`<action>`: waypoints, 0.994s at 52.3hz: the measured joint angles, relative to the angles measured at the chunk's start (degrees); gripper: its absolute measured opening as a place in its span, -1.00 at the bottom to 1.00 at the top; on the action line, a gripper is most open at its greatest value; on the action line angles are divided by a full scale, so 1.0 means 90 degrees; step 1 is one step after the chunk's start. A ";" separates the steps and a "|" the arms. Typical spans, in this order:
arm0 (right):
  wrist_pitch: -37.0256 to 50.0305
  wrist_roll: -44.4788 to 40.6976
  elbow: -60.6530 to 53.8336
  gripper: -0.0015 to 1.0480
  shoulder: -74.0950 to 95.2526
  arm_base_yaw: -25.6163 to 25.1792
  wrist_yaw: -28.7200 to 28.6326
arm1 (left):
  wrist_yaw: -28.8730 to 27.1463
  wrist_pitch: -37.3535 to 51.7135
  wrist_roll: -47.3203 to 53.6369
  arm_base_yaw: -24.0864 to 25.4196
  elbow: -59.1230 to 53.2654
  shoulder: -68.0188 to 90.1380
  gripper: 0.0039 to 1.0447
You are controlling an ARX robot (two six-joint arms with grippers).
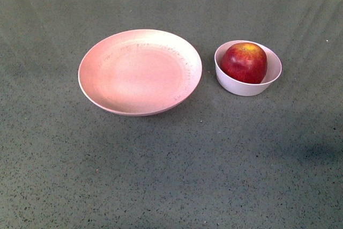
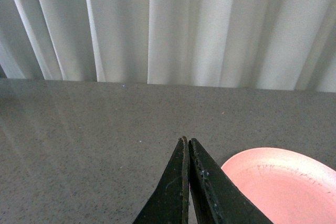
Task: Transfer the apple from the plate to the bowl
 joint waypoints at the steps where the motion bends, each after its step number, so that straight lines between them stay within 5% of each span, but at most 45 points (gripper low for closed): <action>1: 0.0000 0.0000 0.0000 0.83 0.0000 0.0000 0.0000 | 0.0049 0.0000 0.0005 0.0049 -0.0087 -0.0097 -0.97; 18: 0.0000 0.0000 0.0000 0.83 0.0000 -0.0002 0.0002 | 0.0602 0.0005 0.0015 0.0631 -0.1246 -0.1195 -0.97; 33: 0.0000 0.0000 0.0000 0.83 0.0000 0.0000 0.0000 | 0.1367 -0.1277 0.0022 0.1299 -0.1770 -0.3004 -0.97; 52: 0.0000 0.0000 0.0000 0.83 0.0000 0.0000 0.0000 | 0.1435 -0.2718 0.0022 0.1489 -0.1943 -0.4704 -0.97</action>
